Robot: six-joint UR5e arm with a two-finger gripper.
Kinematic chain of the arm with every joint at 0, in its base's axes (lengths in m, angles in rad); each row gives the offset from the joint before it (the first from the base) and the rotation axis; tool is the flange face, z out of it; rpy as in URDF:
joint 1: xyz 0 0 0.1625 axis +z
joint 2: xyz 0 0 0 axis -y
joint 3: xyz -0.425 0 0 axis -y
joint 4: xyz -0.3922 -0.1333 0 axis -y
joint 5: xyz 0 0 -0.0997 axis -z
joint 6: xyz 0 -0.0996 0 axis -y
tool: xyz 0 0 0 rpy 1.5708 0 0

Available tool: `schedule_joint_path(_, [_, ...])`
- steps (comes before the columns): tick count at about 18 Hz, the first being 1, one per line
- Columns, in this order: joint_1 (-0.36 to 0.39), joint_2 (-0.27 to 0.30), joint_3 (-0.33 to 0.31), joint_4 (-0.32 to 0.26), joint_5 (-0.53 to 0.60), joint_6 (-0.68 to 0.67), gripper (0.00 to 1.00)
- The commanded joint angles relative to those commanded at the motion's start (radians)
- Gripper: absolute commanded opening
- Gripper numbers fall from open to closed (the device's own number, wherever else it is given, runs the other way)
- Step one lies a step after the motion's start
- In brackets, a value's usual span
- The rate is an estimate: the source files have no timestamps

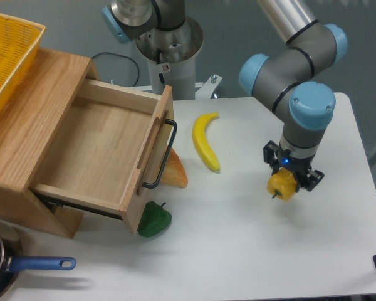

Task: Pick up the yellow pepper
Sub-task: 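Lift the gripped yellow pepper up off the table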

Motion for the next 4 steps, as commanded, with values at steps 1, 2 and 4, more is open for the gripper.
schedule_joint_path(1, [0.0, 0.0, 0.005, 0.0, 0.0, 0.0, 0.29])
schedule_joint_path(2, [0.0, 0.0, 0.009, -0.003, 0.0, 0.0, 0.29])
schedule_joint_path(4, [0.002, -0.002, 0.017, -0.015, 0.0, 0.0, 0.29])
